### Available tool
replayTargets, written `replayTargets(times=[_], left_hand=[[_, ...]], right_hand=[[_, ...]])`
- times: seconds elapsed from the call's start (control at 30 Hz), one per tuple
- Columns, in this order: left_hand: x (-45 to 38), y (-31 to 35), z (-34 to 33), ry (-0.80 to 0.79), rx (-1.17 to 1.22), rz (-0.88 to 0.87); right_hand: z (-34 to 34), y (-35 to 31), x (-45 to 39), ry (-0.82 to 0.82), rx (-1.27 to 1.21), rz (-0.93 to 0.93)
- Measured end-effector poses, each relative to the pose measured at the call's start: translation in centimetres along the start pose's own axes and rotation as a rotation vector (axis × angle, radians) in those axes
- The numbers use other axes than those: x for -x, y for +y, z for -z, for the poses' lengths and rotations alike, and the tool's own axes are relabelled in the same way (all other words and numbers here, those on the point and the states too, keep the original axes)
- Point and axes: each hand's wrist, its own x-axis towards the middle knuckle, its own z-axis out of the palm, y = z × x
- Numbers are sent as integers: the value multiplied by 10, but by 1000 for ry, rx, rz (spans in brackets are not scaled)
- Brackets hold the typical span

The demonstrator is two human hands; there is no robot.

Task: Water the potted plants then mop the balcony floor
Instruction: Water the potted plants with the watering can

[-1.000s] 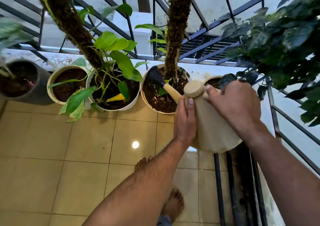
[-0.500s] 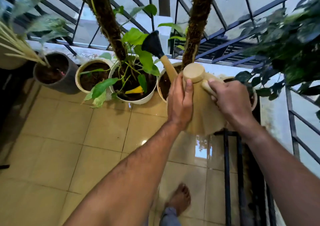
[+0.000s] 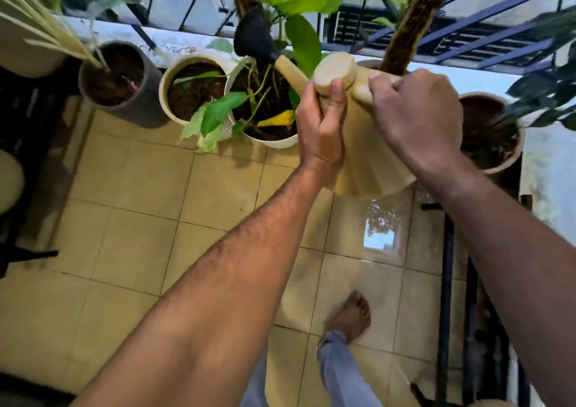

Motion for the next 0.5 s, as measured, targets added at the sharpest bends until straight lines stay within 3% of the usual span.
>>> replayTargets(times=[0.5], left_hand=[[-52,-12,37,85,-11,191]], right_hand=[[-45,-84,-32,-8,376,162]])
